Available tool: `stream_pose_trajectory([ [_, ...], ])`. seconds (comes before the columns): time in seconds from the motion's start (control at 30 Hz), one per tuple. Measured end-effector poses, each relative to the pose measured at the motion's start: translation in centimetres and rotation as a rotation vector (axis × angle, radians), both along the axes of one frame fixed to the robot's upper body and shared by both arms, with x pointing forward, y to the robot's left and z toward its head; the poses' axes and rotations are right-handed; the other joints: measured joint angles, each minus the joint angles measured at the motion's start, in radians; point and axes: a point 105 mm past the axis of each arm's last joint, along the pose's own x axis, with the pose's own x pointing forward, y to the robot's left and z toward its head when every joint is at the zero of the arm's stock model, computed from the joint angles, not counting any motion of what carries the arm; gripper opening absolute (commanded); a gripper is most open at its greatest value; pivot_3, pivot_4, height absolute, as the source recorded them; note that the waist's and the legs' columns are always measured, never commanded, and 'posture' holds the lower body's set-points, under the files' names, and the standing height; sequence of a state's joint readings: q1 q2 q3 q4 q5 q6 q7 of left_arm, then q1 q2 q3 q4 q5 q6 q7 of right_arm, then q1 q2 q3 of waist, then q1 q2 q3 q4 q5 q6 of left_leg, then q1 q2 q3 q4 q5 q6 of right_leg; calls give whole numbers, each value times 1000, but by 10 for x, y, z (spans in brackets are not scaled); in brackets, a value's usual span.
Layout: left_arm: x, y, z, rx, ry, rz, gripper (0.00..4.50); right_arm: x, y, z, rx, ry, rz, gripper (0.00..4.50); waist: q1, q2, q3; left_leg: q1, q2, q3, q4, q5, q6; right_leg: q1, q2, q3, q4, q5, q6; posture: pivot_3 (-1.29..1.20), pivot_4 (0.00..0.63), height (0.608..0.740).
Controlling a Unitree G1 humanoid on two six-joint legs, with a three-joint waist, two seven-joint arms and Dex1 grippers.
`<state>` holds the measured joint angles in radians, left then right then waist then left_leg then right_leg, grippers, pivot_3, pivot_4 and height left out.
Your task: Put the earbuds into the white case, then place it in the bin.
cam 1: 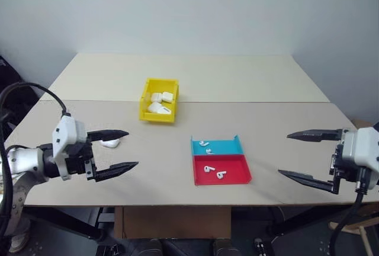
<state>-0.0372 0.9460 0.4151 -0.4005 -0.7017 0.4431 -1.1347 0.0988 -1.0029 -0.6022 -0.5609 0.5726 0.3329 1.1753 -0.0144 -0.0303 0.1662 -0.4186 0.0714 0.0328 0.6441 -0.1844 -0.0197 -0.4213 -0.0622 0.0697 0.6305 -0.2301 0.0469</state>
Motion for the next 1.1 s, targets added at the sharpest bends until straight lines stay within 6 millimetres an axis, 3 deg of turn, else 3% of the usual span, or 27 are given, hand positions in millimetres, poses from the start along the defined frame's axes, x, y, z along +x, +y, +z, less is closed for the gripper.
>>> stream_pose_trajectory([
  [0.63, 3, 1, 6, 43, -30, 154, 4500, 8, 7, -1, 17, 3, 20, 4466, -2, 0, 0, 0, 0, 0, 0, 0, 0, 0, 0, 0, 0, 0, 0, 0, 150, 740],
  [0.83, 12, 7, 6, 180, -114, 432, 4500, 13, 5, 4, -12, 13, 8, 4466, 0, 0, 0, 0, 0, 0, 0, 0, 0, 0, 0, 0, 0, 0, 0, 0, 150, 740],
  [0.93, 26, 18, -2, 340, -22, 586, 4500, 15, 6, 2, -6, 31, 5, 4466, 6, -1, 0, 2, 0, 0, 0, 0, 0, 1, 0, 0, 2, 0, 0, 0, 150, 740],
  [1.1, 52, 42, -1, 427, 263, 881, 4500, 15, 8, -3, -1, 62, -6, 4466, 7, -2, 0, 3, -2, -2, 1, 1, 0, 3, 1, 2, 1, 2, 3, 0, 150, 740],
])
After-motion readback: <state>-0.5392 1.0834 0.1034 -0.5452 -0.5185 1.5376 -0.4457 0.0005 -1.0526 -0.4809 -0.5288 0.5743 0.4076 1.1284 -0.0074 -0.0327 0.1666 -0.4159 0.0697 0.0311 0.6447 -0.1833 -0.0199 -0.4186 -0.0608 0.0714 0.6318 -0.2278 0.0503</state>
